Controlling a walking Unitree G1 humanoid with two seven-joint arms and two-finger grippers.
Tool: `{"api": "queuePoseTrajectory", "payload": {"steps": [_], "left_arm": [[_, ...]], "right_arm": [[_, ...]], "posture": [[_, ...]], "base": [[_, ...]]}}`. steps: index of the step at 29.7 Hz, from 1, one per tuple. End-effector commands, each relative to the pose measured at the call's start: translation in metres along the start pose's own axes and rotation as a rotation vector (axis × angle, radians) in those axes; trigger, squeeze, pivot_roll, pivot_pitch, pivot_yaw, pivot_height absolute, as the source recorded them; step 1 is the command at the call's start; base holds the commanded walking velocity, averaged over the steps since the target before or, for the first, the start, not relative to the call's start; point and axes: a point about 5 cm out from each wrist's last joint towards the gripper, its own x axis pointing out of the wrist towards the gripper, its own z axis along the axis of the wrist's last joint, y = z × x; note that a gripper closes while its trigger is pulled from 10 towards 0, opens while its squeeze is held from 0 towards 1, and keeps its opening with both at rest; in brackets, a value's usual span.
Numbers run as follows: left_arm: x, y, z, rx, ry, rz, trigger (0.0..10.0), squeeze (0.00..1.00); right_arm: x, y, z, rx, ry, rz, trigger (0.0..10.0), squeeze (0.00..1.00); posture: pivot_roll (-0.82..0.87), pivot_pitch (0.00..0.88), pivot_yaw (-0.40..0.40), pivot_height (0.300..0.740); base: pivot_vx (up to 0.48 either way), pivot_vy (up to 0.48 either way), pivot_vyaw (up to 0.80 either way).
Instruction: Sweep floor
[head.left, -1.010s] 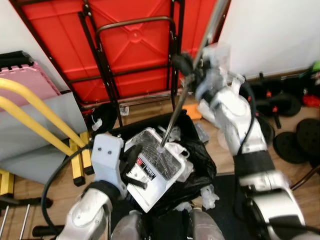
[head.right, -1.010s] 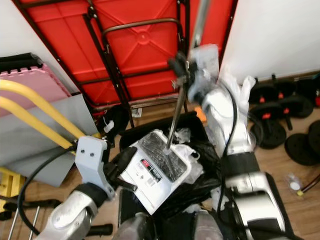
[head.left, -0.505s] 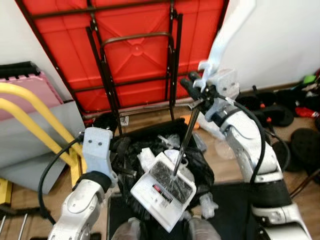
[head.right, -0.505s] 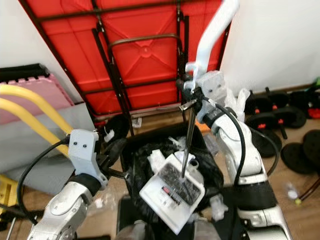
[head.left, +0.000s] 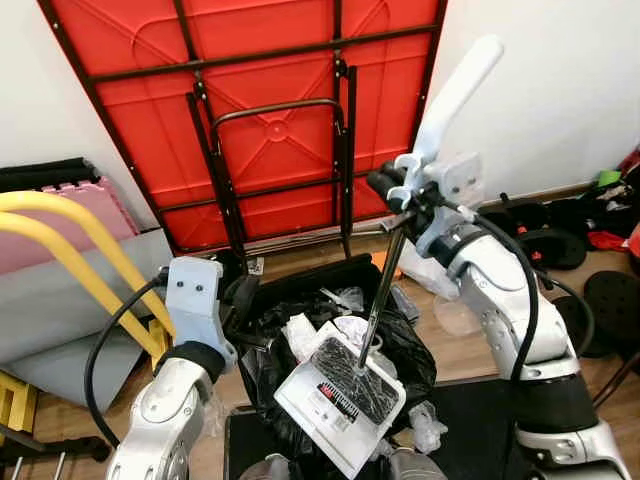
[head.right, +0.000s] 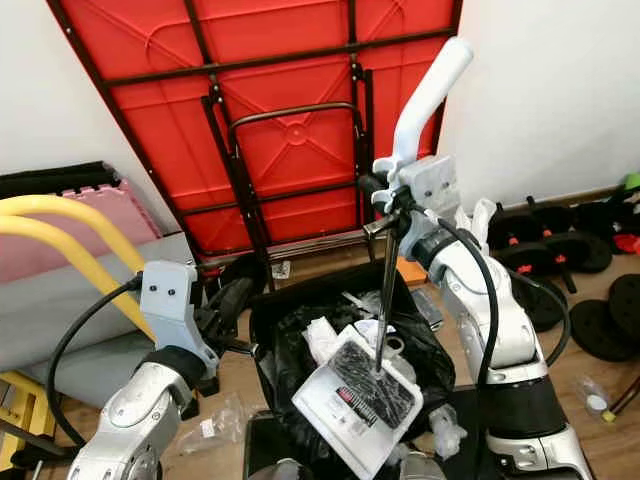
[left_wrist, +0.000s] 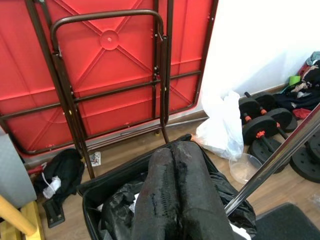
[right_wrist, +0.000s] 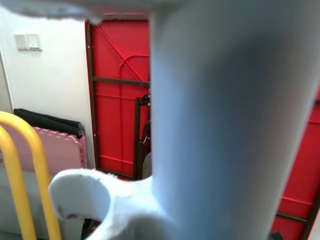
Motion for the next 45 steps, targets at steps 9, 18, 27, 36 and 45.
{"api": "queuePoseTrajectory", "payload": {"steps": [9, 18, 27, 36, 45], "left_arm": [[0.001, 0.005, -0.004, 0.001, 0.005, 0.03, 10.0, 0.0], [0.002, 0.006, -0.005, -0.002, 0.01, 0.047, 10.0, 0.0], [0.003, 0.007, -0.007, -0.009, 0.028, 0.061, 10.0, 0.0], [0.004, 0.008, -0.009, -0.009, 0.038, 0.066, 10.0, 0.0], [0.005, 0.007, -0.01, -0.004, 0.048, 0.059, 10.0, 0.0]], "right_arm": [[0.005, 0.0, 0.031, -0.079, -0.072, -0.013, 0.0, 0.0], [0.009, 0.003, 0.029, -0.084, -0.015, -0.006, 10.0, 0.0], [0.01, 0.005, 0.028, -0.055, -0.001, -0.006, 10.0, 0.0], [0.011, 0.009, 0.026, 0.006, 0.028, 0.001, 10.0, 0.0], [0.011, 0.01, 0.021, 0.011, 0.056, -0.008, 10.0, 0.0]], "posture": [[-0.08, 0.047, 0.024, 0.74], [-0.08, 0.042, 0.021, 0.74], [-0.08, 0.042, 0.021, 0.74], [-0.08, 0.042, 0.02, 0.74], [-0.08, 0.037, 0.022, 0.74]], "base": [[0.0, 0.0, 0.0], [0.0, 0.0, 0.0], [0.0, 0.0, 0.0], [0.0, 0.0, 0.0], [0.0, 0.0, 0.0]]}}
